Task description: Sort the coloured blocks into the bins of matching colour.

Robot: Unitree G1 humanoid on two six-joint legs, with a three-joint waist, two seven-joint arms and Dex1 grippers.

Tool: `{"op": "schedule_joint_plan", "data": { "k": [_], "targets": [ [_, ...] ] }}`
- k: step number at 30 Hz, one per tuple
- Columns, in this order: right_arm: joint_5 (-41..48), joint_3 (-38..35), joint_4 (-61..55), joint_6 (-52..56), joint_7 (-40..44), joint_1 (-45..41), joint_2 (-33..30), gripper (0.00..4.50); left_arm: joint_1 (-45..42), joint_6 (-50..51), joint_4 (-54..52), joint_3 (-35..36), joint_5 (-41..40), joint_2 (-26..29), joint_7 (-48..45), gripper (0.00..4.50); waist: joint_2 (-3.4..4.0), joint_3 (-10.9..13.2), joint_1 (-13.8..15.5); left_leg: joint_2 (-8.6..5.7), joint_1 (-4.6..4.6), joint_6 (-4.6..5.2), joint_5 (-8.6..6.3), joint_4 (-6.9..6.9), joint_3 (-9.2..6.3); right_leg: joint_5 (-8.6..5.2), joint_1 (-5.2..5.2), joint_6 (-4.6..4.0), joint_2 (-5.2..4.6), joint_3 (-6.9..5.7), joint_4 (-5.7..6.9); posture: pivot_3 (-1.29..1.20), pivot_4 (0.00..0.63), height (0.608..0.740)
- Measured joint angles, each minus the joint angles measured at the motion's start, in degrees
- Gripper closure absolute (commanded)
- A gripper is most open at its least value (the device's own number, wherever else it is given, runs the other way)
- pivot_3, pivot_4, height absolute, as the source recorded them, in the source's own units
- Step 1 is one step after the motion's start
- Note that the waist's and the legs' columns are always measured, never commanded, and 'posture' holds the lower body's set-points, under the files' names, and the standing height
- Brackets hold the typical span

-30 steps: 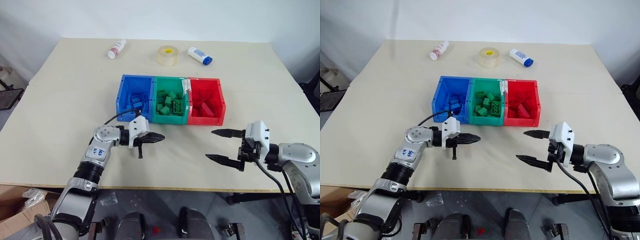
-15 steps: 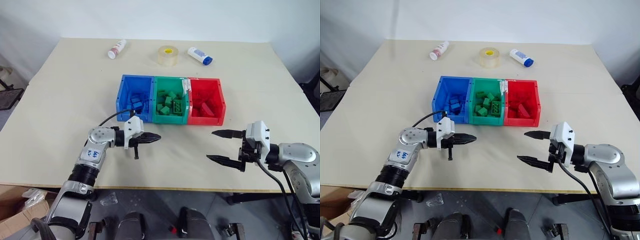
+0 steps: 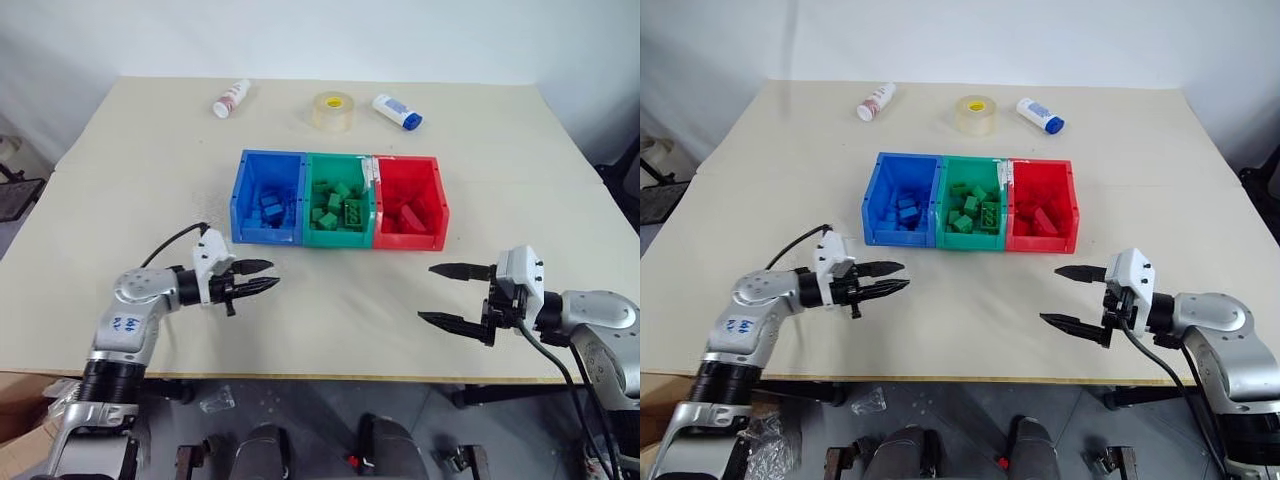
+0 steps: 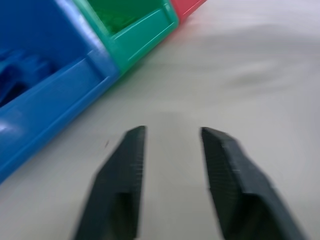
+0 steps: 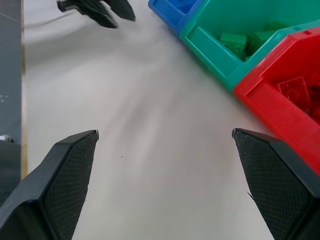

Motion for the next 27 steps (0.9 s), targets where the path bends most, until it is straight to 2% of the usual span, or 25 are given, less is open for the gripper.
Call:
{"op": "schedule_joint_plan", "data": {
  "k": [5, 6, 14, 22, 27],
  "targets": [
    [-0.78, 0.48, 3.18, -0.19, 1.71, -1.84, -0.16, 0.00, 4.75, 1.04, -3.87, 4.66, -2.84, 2.18, 0.35, 0.08, 0.00, 0.00, -0.04, 0.01, 0.00, -0.01, -0.01, -0.01, 0.00, 0.00, -0.01, 0.00, 0.00, -0.01, -0.01, 0.00, 0.150, 0.740],
    [-0.91, 0.78, 3.94, -0.26, 2.09, -2.20, -0.16, 0.00, 5.74, 0.64, -4.36, 5.40, -3.27, 2.60, 0.06, 0.02, 0.00, 0.00, -0.08, 0.01, 0.00, -0.01, -0.01, -0.01, 0.01, 0.00, 0.00, 0.00, 0.00, -0.01, 0.00, 0.00, 0.150, 0.740],
    [-2.16, 1.63, 8.49, -1.57, 4.21, -4.97, -0.16, 0.00, 7.56, -2.84, -2.91, 9.48, -4.37, 4.04, 0.07, 0.02, 0.01, 0.00, -0.07, 0.01, 0.00, -0.01, -0.01, -0.01, 0.02, 0.00, -0.01, 0.00, 0.00, -0.01, 0.00, 0.00, 0.150, 0.740],
    [-2.59, 1.64, 8.84, -1.70, 4.39, -4.98, -0.16, 0.00, 7.22, -4.06, 0.24, 9.74, -4.36, 4.63, 0.82, 0.02, 0.01, 0.00, -0.11, 0.01, 0.00, -0.01, -0.01, -0.01, 0.03, 0.00, -0.01, 0.00, 0.00, -0.01, 0.00, 0.00, 0.150, 0.740],
    [-2.88, 1.64, 9.77, -2.18, 4.36, -5.84, -0.16, 0.00, 4.98, -8.86, 2.31, 9.55, -0.03, 4.64, 5.29, 0.02, 0.01, 0.00, -0.13, 0.01, 0.01, -0.02, -0.02, -0.03, 0.03, 0.00, -0.01, 0.00, 0.00, -0.02, 0.00, 0.00, 0.150, 0.740]
  ]
}}
